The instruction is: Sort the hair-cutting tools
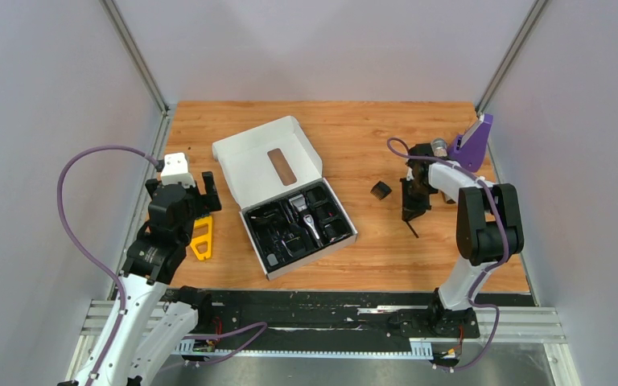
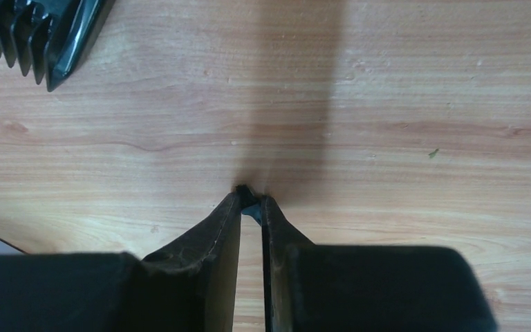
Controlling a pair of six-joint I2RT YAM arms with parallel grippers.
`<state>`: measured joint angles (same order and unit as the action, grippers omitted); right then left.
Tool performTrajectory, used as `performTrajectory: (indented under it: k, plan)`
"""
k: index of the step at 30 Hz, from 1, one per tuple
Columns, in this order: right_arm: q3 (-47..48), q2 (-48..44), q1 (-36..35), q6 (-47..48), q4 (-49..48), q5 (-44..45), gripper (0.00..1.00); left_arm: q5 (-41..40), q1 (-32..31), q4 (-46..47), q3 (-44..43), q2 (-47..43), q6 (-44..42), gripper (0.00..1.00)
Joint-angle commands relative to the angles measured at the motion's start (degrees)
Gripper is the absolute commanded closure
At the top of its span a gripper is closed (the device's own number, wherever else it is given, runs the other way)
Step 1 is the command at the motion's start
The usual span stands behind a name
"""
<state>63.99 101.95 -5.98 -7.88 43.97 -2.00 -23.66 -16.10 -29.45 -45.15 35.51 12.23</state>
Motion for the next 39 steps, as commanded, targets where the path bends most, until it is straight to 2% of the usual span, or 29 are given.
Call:
performTrajectory:
  k: [1, 9, 19, 20, 23, 28, 31, 35, 39]
  plan:
    - [-0.6, -1.8, -0.8, -3.8, -0.3, -2.2, 0.93, -0.4, -0.2, 1.4, -1.6, -0.5, -0.6, 0.0]
    - [1.9, -1.5, -1.0, -10.6, -0.7, -6.5, 0.95, -0.5, -0.3, 1.4, -1.5, -0.4, -0.5, 0.0]
    - [2.1, -3.1, -2.6, -7.5, 0.0, -2.8, 0.93, -0.6, -0.2, 1.4, -1.5, -0.6, -0.6, 0.0]
    - [1.9, -3.2, -2.5, -7.5, 0.0, -2.8, 0.91, -0.6, -0.2, 1.4, -1.5, -0.6, -0.6, 0.0]
    - [1.4, -3.6, -2.8, -7.4, 0.1, -2.0, 0.73, -0.5, -0.2, 1.4, -1.5, -0.7, -0.6, 0.0]
    - [0.9, -6.2, -3.5, -8.7, 2.0, 1.8, 0.52, -0.5, -0.2, 1.5, -1.4, -0.7, -0.6, 0.0]
    - [0.3, -8.0, -3.6, -12.5, 3.8, 5.8, 0.48, -0.4, -0.2, 1.5, -1.4, -0.6, -0.5, 0.0]
    - [-2.0, -9.9, -4.0, -20.9, 5.8, 6.8, 0.46, -0.3, -0.2, 1.5, -1.4, -0.6, -0.5, 0.0]
    - [-3.8, -10.2, -5.6, -33.8, 7.8, 9.5, 0.45, -0.2, -0.2, 1.6, -1.4, -0.7, -0.5, 0.0]
